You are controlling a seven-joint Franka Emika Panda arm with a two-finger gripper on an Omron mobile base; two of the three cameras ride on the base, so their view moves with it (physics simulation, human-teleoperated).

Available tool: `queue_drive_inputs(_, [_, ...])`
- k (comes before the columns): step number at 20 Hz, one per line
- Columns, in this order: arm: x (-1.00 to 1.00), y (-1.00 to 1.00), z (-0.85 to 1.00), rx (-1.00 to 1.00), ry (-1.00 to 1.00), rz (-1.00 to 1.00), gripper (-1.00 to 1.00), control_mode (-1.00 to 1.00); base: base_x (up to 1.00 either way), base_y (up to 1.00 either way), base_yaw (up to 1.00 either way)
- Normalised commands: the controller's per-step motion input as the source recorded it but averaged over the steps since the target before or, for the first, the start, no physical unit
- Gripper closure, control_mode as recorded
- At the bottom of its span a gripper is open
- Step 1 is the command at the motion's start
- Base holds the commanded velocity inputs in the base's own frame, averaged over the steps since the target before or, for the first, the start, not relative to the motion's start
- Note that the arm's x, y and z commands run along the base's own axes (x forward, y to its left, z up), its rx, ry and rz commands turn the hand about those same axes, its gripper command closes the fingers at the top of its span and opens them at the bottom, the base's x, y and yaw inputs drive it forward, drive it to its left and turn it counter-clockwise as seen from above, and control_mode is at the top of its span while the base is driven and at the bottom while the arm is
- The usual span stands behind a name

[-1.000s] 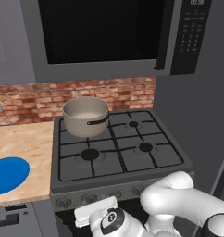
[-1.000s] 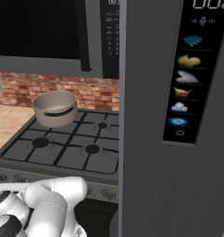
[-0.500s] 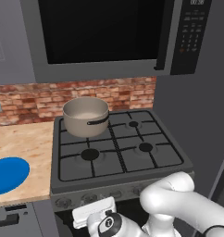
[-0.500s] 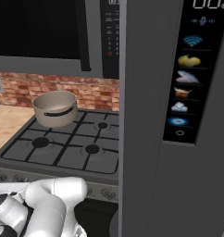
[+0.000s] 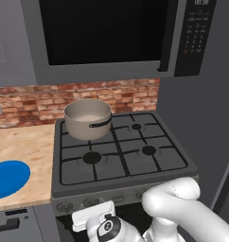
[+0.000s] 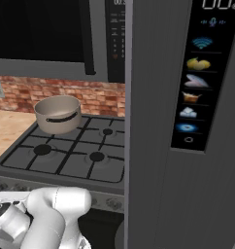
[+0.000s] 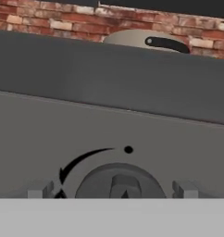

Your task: Retrieve the frozen meat and place it in the pot on a burner. Then turn the burner on.

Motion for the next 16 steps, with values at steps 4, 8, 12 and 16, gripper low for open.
queue_drive_inputs(4, [0.12,0.00,-0.26,0.14,0.00,0.00,-1.00,-1.00,0.00,0.00,0.00])
queue_drive_inputs(8, [0.05,0.00,-0.14,0.13,-0.01,0.00,-1.00,-1.00,0.00,0.00,0.00])
queue_drive_inputs(12, [0.00,0.00,-0.09,0.01,0.00,0.00,-1.00,-1.00,0.00,0.00,0.00])
queue_drive_inputs(16, [0.00,-0.02,-0.04,0.01,0.00,0.00,-1.00,-1.00,0.00,0.00,0.00])
